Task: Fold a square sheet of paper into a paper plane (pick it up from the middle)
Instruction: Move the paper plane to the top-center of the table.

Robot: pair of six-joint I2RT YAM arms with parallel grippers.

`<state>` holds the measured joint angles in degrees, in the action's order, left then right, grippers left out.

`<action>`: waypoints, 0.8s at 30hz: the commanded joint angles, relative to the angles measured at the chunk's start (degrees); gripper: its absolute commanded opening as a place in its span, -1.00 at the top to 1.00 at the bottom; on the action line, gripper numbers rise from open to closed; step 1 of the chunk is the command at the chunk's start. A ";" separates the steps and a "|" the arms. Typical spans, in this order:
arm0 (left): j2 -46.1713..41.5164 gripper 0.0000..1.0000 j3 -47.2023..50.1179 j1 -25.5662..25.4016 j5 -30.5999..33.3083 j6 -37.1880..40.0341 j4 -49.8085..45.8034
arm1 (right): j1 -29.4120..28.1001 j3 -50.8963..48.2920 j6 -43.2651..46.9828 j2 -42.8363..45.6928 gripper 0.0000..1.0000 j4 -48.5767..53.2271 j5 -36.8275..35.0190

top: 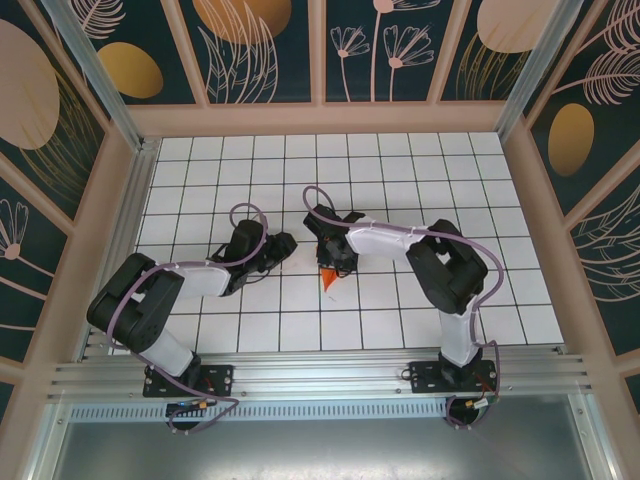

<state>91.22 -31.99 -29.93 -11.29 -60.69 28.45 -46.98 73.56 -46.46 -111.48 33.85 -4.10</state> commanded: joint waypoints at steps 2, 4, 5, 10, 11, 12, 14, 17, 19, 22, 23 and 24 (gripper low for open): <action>-1.04 0.22 1.18 0.59 1.17 1.28 -0.46 | -0.39 2.45 -0.31 -2.03 0.60 3.21 -2.27; -1.35 0.22 1.48 0.78 1.26 1.32 -0.45 | -0.39 2.94 -0.33 -2.34 0.67 4.08 -3.39; -1.44 0.22 1.57 0.88 1.27 1.32 -0.42 | -0.31 3.12 -0.31 -2.27 0.69 4.27 -3.86; -2.18 0.21 2.05 1.86 1.27 1.55 -0.58 | 0.34 5.21 1.48 -0.61 0.87 5.53 -7.37; -2.48 0.21 2.15 2.11 1.28 1.61 -0.67 | 0.75 5.75 2.40 -0.08 0.89 5.64 -8.27; -2.75 0.21 2.24 2.31 1.27 1.78 -0.80 | 1.47 6.05 3.78 0.46 0.90 5.20 -8.83; -3.15 0.19 2.21 2.59 1.66 2.01 -1.34 | 3.42 6.20 7.47 1.30 0.92 3.52 -9.02; -3.87 0.13 2.02 3.02 2.09 2.35 -2.07 | 7.08 6.45 15.82 1.34 0.93 -0.70 -6.63; -4.61 0.07 1.76 3.15 2.74 2.97 -3.04 | 9.39 7.24 20.91 0.08 0.93 -3.02 -4.81; -5.42 -0.02 1.02 3.38 4.04 3.74 -5.25 | 12.86 11.05 25.51 -3.80 0.93 -3.07 -4.52; -5.75 -0.04 0.80 3.47 4.45 4.05 -5.90 | 13.91 12.46 26.74 -5.08 0.92 -3.04 -4.67; -6.03 -0.07 0.55 3.48 4.91 4.28 -6.56 | 14.94 13.88 27.57 -6.45 0.91 -3.02 -4.69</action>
<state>86.70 -30.41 -27.00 -8.47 -58.39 25.10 -33.93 83.57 -26.15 -114.43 32.34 -8.97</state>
